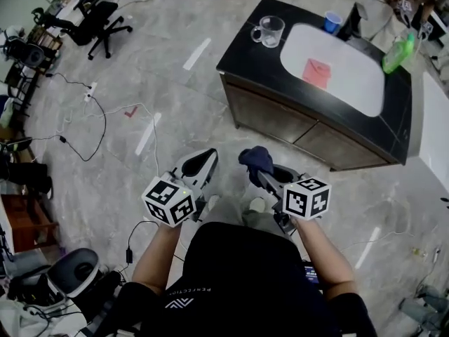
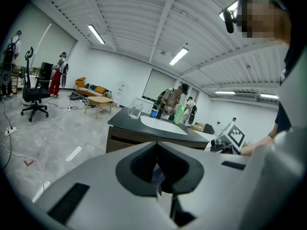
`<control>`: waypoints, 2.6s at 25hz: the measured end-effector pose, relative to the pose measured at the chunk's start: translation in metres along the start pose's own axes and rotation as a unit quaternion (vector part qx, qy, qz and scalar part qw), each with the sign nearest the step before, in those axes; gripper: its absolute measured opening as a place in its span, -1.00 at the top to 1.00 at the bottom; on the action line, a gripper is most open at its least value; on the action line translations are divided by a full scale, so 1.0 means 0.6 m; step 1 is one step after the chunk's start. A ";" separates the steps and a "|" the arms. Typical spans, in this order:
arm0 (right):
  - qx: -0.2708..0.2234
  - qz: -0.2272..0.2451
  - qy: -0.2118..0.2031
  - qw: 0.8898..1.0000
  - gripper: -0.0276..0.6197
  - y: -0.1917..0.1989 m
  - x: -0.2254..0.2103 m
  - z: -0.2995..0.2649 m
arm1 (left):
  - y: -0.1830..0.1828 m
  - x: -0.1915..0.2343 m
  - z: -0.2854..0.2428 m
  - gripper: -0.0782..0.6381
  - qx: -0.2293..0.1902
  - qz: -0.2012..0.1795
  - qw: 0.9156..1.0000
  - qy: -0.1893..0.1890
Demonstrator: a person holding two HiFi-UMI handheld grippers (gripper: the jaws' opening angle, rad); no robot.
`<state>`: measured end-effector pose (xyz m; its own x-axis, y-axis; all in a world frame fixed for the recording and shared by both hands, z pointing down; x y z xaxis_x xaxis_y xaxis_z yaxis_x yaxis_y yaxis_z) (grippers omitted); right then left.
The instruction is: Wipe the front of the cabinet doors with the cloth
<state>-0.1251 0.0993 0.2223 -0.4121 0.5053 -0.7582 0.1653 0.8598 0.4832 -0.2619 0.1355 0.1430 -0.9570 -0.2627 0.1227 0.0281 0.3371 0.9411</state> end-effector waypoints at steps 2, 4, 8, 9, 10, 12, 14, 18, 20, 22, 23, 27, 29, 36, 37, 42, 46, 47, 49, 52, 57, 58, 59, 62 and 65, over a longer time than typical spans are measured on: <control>-0.003 -0.010 0.010 1.000 0.65 -0.006 -0.015 0.004 | 0.004 0.002 -0.021 0.79 0.010 -0.004 1.000 0.011; -0.009 -0.017 0.026 0.999 0.65 -0.017 -0.035 0.008 | 0.003 0.006 -0.048 0.79 0.014 -0.004 1.000 0.025; -0.022 -0.036 0.049 0.998 0.65 -0.035 -0.059 -0.014 | -0.004 0.030 -0.082 0.79 0.017 -0.002 0.998 0.060; -0.023 -0.040 0.055 0.997 0.65 -0.040 -0.065 -0.024 | -0.003 0.038 -0.089 0.79 0.019 -0.004 0.998 0.068; -0.025 -0.043 0.061 0.997 0.65 -0.045 -0.070 -0.034 | -0.001 0.047 -0.095 0.79 0.022 -0.007 0.997 0.074; -0.030 -0.049 0.072 0.996 0.65 -0.056 -0.077 -0.058 | 0.005 0.072 -0.108 0.79 0.027 -0.012 0.996 0.084; -0.035 -0.056 0.080 0.995 0.65 -0.063 -0.078 -0.083 | 0.014 0.100 -0.118 0.79 0.034 -0.005 0.995 0.095; -0.038 -0.062 0.099 0.992 0.65 -0.079 -0.079 -0.136 | 0.028 0.161 -0.136 0.79 0.047 0.003 0.993 0.112; -0.042 -0.063 0.102 0.992 0.65 -0.089 -0.080 -0.171 | 0.032 0.197 -0.144 0.79 0.051 0.002 0.992 0.113; -0.040 -0.064 0.105 0.992 0.65 -0.093 -0.082 -0.205 | 0.039 0.227 -0.150 0.79 0.055 0.007 0.992 0.114; -0.037 -0.064 0.106 0.992 0.65 -0.093 -0.083 -0.222 | 0.044 0.240 -0.152 0.79 0.058 0.011 0.992 0.116; -0.035 -0.066 0.110 0.991 0.65 -0.096 -0.088 -0.283 | 0.067 0.284 -0.168 0.79 0.067 0.017 0.990 0.124; -0.041 -0.074 0.111 0.990 0.65 -0.100 -0.092 -0.307 | 0.080 0.301 -0.178 0.79 0.072 0.016 0.989 0.126; -0.058 -0.071 0.134 0.987 0.65 -0.124 -0.138 -0.393 | 0.118 0.348 -0.227 0.79 0.072 0.004 0.985 0.157; -0.059 -0.068 0.138 0.986 0.65 -0.126 -0.146 -0.404 | 0.124 0.353 -0.231 0.79 0.073 0.003 0.985 0.159; -0.077 -0.076 0.142 0.984 0.65 -0.140 -0.174 -0.441 | 0.162 0.368 -0.249 0.79 0.089 -0.002 0.982 0.169; -0.097 -0.080 0.140 0.982 0.65 -0.165 -0.193 -0.459 | 0.178 0.368 -0.267 0.79 0.095 -0.001 0.981 0.167; -0.102 -0.082 0.140 0.981 0.65 -0.169 -0.198 -0.459 | 0.179 0.362 -0.272 0.79 0.094 -0.003 0.981 0.170; -0.114 -0.087 0.142 0.979 0.65 -0.174 -0.210 -0.454 | 0.184 0.348 -0.279 0.79 0.096 -0.014 0.979 0.179; -0.124 -0.091 0.144 0.978 0.65 -0.179 -0.224 -0.440 | 0.189 0.335 -0.292 0.79 0.099 -0.023 0.977 0.186; -0.137 -0.093 0.146 0.975 0.65 -0.174 -0.248 -0.388 | 0.193 0.301 -0.314 0.79 0.101 -0.025 0.977 0.189; -0.140 -0.095 0.147 0.975 0.65 -0.168 -0.256 -0.374 | 0.197 0.288 -0.318 0.79 0.101 -0.026 0.976 0.190; -0.144 -0.097 0.149 0.974 0.65 -0.162 -0.264 -0.358 | 0.199 0.274 -0.320 0.79 0.100 -0.026 0.976 0.192; -0.152 -0.103 0.156 0.971 0.65 -0.150 -0.280 -0.313 | 0.198 0.232 -0.325 0.79 0.098 -0.027 0.975 0.199; -0.161 -0.108 0.160 0.968 0.65 -0.142 -0.298 -0.273 | 0.201 0.195 -0.336 0.79 0.100 -0.032 0.972 0.210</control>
<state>-0.2123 -0.0764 0.3882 -0.6701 0.2235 -0.7078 -0.2228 0.8490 0.4791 -0.3123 -0.0368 0.3343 -0.7512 -0.6211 0.2235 -0.1246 0.4659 0.8760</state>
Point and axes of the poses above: the fingertips, and each gripper's own axes: z backward along the fingers, x to its left, y out of its underside, the point moved 2 cm from there along z, backward along the fingers, and after that the axes turned 12 degrees about -z, right-handed, at the moved point
